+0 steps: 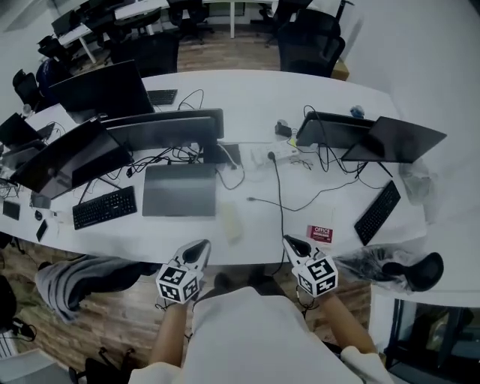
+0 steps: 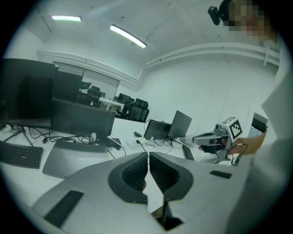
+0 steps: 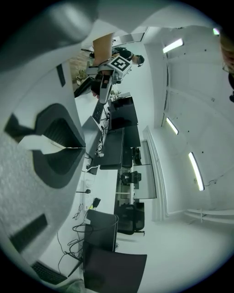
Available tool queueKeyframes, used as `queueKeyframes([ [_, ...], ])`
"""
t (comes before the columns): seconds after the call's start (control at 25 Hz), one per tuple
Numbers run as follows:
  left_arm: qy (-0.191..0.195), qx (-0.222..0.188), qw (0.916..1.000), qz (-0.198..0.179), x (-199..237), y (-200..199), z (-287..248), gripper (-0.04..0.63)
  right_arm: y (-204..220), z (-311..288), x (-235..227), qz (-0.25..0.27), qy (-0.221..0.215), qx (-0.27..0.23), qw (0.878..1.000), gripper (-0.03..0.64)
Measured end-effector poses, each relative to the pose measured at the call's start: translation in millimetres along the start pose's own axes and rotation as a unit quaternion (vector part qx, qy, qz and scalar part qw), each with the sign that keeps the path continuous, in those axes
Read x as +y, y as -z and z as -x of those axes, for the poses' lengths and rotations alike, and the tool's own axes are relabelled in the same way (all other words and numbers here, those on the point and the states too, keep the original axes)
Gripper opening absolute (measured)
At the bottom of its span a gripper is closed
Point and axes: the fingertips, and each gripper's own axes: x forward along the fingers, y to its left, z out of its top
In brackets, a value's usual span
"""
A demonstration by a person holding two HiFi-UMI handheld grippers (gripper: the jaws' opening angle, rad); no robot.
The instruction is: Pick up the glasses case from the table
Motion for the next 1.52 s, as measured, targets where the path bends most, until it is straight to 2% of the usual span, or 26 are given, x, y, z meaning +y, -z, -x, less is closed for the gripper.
queueKeyframes([
  [0.2, -0.029, 0.009, 0.9990, 0.032, 0.8, 13.6, -33.7, 0.011, 2.9, -22.7, -22.0, 0.022, -0.048, 0.018, 0.998, 0.003],
  [0.52, -0.088, 0.025, 0.9939, 0.061, 11.7, 32.0, -71.2, 0.011, 11.1, -59.6, -44.2, 0.060, -0.120, 0.050, 0.990, 0.003],
  [0.8, -0.109, 0.057, 0.9875, 0.098, 20.6, 65.3, -103.8, 0.014, 24.4, -80.8, -56.2, 0.071, -0.165, 0.078, 0.981, 0.003],
  [0.84, -0.111, 0.062, 0.9863, 0.105, 22.2, 70.6, -109.6, 0.019, 27.0, -83.7, -57.4, 0.072, -0.171, 0.082, 0.979, 0.003],
  [0.92, -0.115, 0.072, 0.9839, 0.117, 26.3, 81.5, -122.1, 0.096, 32.3, -89.9, -59.1, 0.073, -0.181, 0.090, 0.977, 0.003],
  [1.24, -0.141, 0.116, 0.9718, 0.150, 52.6, 132.7, -159.7, 0.107, 51.9, -111.7, -54.7, 0.067, -0.207, 0.115, 0.969, 0.003],
  [1.52, -0.172, 0.162, 0.9552, 0.177, 78.5, 180.1, -192.0, 0.201, 62.5, -121.6, -56.0, 0.062, -0.218, 0.132, 0.965, 0.003],
])
